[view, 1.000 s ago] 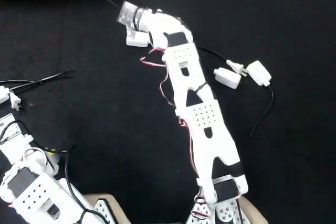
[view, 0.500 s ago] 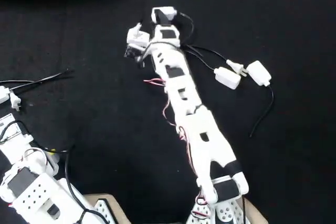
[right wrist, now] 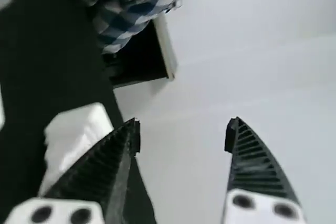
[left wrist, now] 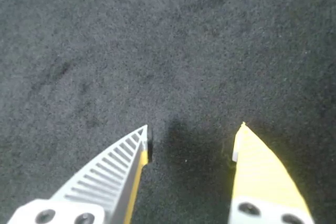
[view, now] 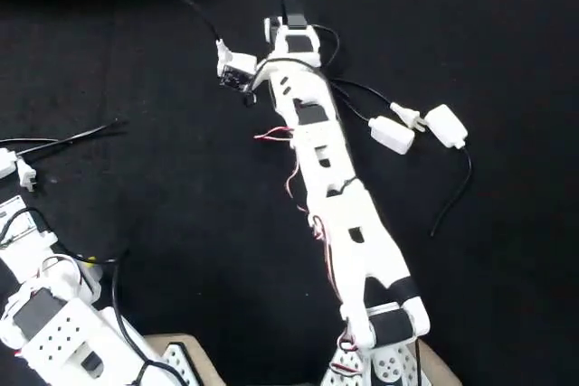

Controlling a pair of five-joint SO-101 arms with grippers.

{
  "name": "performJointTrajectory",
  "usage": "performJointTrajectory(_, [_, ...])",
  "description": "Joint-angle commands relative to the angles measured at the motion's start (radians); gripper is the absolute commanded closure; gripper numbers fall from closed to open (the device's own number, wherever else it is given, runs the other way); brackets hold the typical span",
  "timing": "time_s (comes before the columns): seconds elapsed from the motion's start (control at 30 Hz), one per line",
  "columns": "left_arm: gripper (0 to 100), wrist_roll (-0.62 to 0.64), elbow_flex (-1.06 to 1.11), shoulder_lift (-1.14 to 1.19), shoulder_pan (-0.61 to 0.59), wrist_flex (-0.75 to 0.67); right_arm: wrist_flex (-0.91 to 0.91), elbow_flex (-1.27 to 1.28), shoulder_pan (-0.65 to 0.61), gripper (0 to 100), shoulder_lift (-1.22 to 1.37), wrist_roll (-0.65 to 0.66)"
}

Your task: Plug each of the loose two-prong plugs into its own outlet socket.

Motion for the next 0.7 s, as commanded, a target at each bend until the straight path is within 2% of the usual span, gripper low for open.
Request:
performJointTrajectory(0.0, [74,-0.008,-0.024,-0.008,-0.005,-0.002,0.114,-0.056,0.049,75.1,-0.107,-0.002])
performJointTrajectory(0.1, [74,-0.008,-0.024,-0.008,-0.005,-0.002,0.298,-0.058,0.087,75.2,-0.211,-0.077])
performJointTrajectory(0.27, [74,-0.008,-0.024,-0.008,-0.005,-0.002,0.701,-0.054,0.178,75.2,-0.441,-0.396])
performJointTrajectory(0.37, [74,-0.008,-0.024,-0.008,-0.005,-0.002,0.858,-0.054,0.236,75.2,-0.536,-0.514])
performJointTrajectory(0.67, [74,-0.008,-0.022,-0.008,-0.005,-0.002,1.266,-0.056,0.434,75.2,-0.702,-0.522])
